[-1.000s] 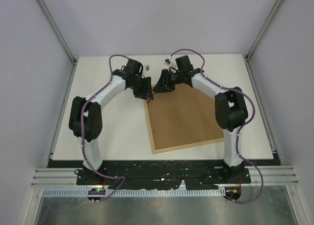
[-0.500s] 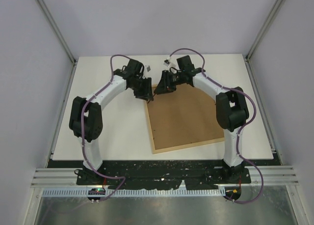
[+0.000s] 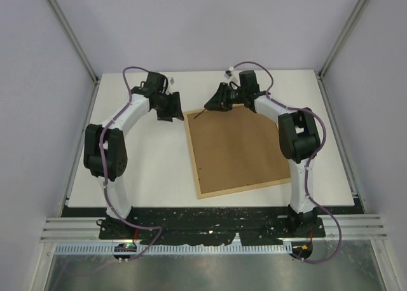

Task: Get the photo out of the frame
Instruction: Adjust the screwdriver, then release the photo frame item from the photo frame, then adjust the photo frame at the center of the board.

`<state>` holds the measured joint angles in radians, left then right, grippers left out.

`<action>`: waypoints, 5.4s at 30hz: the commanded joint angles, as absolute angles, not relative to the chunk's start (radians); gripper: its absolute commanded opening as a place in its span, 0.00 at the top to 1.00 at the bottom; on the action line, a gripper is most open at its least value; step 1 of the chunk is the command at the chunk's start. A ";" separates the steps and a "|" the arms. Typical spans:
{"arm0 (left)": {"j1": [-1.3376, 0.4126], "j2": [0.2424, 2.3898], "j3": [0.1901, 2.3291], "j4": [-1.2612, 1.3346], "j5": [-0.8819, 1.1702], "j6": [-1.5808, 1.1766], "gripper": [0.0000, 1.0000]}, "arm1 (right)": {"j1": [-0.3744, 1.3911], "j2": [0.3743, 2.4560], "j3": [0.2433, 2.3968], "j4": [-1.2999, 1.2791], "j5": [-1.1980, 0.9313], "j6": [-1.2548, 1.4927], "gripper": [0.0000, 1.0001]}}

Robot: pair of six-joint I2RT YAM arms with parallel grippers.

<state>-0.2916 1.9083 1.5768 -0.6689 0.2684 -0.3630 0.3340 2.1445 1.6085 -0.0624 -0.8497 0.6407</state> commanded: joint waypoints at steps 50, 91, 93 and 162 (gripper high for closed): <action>-0.290 2.155 1.612 -0.611 0.422 -0.511 0.68 | 0.360 2.424 1.752 0.140 -0.931 0.627 0.92; -0.287 2.158 1.601 -0.611 0.433 -0.528 0.86 | 0.443 2.503 1.589 0.327 -1.026 0.865 0.92; -0.287 2.157 1.600 -0.612 0.431 -0.528 0.86 | 0.448 2.503 1.582 0.333 -1.029 0.883 0.92; -0.328 2.134 1.798 -0.853 0.083 -0.425 0.53 | 0.109 1.836 1.622 -0.836 -0.834 -0.183 0.92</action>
<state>-0.3119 2.1170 1.7306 -0.8028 0.1463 -0.4511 0.1055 1.8473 1.7302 -0.7940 -0.7498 -0.0780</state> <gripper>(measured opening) 0.477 0.322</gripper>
